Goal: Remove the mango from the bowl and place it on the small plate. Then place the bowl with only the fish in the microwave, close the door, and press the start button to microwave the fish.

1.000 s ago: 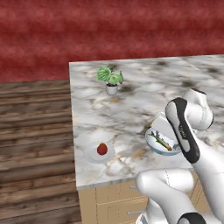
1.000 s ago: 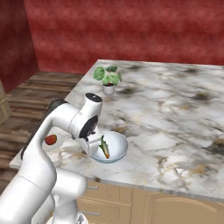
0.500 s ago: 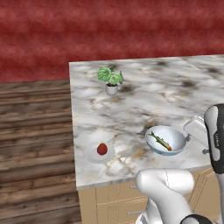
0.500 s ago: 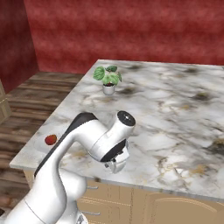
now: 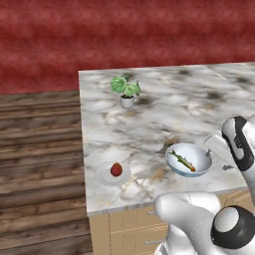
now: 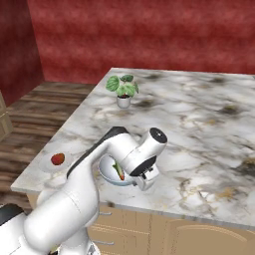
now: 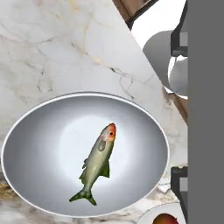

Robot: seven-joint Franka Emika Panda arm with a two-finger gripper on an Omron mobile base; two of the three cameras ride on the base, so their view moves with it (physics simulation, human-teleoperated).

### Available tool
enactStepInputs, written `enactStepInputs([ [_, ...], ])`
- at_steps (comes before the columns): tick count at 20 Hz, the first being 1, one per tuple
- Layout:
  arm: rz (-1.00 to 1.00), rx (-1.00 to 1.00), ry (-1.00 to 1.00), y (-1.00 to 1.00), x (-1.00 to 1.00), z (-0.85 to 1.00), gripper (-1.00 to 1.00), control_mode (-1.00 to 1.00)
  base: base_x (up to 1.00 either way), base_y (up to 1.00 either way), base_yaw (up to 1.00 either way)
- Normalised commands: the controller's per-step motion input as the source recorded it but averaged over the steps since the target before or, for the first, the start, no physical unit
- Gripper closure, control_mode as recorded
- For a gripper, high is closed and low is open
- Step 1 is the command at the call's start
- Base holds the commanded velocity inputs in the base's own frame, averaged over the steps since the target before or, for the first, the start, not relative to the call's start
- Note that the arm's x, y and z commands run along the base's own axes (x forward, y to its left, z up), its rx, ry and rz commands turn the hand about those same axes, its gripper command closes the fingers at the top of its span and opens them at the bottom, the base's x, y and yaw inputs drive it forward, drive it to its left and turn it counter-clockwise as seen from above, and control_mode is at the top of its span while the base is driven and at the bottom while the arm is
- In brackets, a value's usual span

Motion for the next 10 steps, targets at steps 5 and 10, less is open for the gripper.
enactStepInputs([
  [5,0.11,0.0,-0.01,-0.19,0.2,-0.59,-1.0,-1.0,0.0,0.0,0.0],
  [10,0.06,0.0,-0.03,-0.24,0.02,-0.34,-1.0,-1.0,0.0,0.0,0.0],
])
